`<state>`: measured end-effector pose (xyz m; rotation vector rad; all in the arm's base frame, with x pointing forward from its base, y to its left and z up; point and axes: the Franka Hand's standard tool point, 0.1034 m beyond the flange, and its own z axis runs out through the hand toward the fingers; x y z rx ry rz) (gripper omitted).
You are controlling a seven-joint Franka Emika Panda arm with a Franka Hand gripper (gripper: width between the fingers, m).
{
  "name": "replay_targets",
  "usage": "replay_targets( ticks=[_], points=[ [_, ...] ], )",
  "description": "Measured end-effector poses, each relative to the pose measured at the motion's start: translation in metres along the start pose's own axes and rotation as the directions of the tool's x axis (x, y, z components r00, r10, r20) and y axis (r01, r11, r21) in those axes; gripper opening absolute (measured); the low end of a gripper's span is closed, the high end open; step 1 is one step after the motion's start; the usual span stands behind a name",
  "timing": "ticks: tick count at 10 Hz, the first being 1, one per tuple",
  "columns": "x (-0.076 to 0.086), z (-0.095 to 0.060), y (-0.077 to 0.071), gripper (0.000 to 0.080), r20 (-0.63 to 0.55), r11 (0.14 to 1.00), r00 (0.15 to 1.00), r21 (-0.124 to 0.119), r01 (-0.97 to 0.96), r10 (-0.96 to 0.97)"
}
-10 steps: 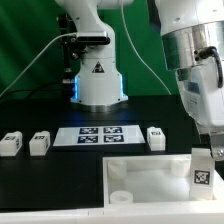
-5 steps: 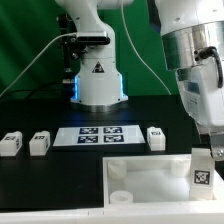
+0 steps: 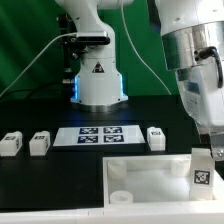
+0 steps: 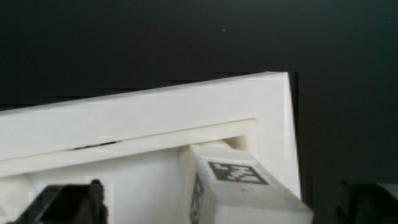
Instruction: Assemble one leg
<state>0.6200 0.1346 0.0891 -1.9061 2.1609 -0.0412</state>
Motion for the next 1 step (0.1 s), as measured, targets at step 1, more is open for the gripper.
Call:
replay_targets(
  ticks=[1],
  points=[
    [0.0, 0.0, 0.0, 0.0649, 0.0, 1.0, 1.0, 0.0, 0.0, 0.0]
  ],
)
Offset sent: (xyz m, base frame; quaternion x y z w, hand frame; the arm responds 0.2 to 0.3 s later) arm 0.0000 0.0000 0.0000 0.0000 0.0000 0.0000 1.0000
